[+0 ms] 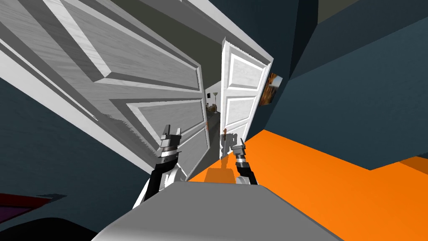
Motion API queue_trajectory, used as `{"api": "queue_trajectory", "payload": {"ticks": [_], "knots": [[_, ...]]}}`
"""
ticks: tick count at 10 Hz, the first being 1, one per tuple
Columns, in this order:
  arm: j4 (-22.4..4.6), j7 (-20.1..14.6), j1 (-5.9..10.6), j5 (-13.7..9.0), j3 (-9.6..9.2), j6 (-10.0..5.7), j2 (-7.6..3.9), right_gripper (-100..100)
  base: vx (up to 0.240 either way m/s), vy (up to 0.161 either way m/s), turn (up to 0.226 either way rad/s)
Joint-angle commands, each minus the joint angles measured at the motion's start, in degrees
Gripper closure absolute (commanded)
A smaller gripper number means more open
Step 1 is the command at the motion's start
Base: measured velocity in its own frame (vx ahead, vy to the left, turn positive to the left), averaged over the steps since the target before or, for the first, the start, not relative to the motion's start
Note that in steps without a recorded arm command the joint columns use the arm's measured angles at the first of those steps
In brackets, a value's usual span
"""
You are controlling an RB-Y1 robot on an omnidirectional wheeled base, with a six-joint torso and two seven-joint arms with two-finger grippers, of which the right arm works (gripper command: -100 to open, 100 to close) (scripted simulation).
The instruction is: Push the door open
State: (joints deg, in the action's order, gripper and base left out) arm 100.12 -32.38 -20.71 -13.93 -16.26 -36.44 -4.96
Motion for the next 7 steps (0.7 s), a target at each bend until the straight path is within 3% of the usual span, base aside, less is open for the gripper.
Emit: {"api": "queue_trajectory", "payload": {"ticks": [1, 7], "knots": [[-2.9, -1.9, 0.88, -1.2, -1.51, -0.91, -0.11, -100, 0.085, -0.102, 0.092], [-12.0, -8.5, 3.49, -5.7, -7.02, -3.42, -0.51, -100, 0.072, -0.107, 0.097]]}}
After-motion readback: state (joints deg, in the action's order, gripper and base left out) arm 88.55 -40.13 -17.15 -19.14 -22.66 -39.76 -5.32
